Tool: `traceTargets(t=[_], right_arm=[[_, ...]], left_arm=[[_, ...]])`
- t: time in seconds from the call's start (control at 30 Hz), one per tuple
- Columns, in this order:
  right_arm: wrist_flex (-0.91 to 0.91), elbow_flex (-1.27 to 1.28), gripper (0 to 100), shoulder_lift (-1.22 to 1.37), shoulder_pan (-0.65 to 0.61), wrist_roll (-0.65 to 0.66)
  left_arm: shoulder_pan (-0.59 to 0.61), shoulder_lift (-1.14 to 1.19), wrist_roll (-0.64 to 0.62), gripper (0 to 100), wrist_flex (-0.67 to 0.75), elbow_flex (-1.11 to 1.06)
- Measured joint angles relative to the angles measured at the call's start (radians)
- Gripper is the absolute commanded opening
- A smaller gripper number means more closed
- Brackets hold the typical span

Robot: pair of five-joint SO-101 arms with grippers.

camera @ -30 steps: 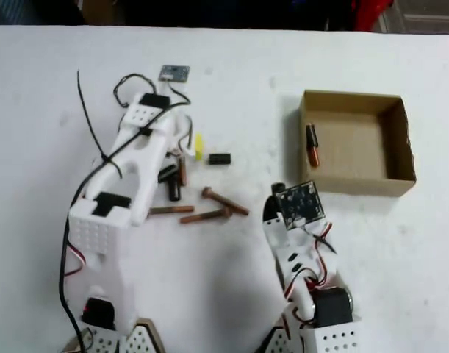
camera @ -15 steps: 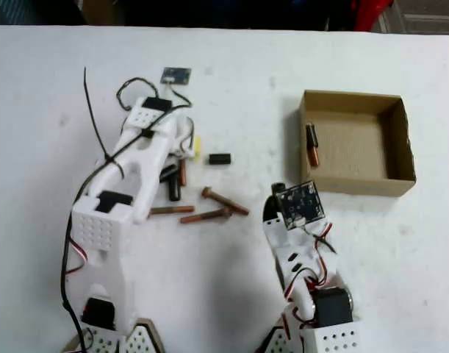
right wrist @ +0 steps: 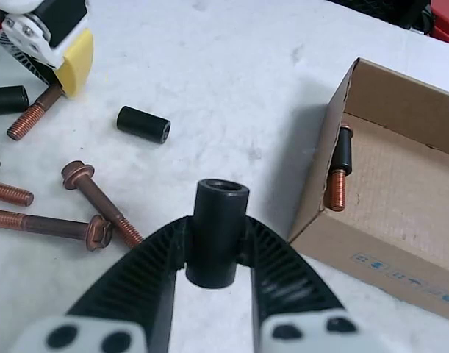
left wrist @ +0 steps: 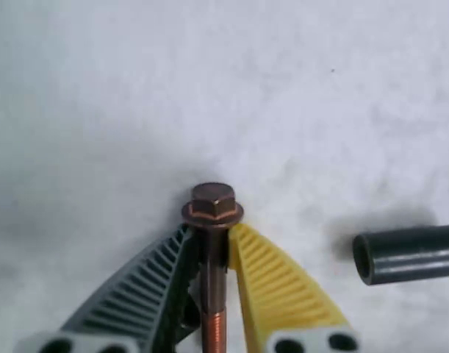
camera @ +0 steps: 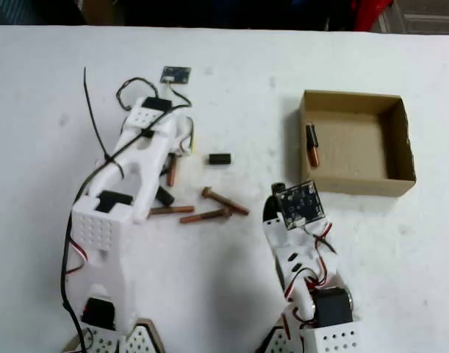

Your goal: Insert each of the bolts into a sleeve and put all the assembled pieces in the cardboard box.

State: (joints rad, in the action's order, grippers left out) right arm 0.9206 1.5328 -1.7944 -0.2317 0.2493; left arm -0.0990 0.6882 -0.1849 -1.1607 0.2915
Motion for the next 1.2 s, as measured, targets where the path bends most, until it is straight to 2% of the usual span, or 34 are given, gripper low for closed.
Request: traceTargets(t=[0.43,0.53,0.73,0.93,1.2], right_arm=[[-0.015,0.043,1.7,0.0,0.0,0.0],[-0.031,0.043,1.7,0.0,0.0,0.0],[-0.032,0.043,1.7,0.0,-0.002,0.0],[-0.032,0.043,1.7,0.0,-0.129,0.0],[-0.069,0.043,1.7,0.0,-0.23,-0.002]], left_arm=[[-0.052,-0.026,0.002,7,0.0,0.015],[-0.057,-0.094,0.002,1,-0.005,0.015],[-0.055,-0.288,0.0,2,-0.147,0.015],[-0.055,-0.44,0.0,2,-0.302,0.015],[-0.054,-0.624,0.0,2,-0.45,0.015]])
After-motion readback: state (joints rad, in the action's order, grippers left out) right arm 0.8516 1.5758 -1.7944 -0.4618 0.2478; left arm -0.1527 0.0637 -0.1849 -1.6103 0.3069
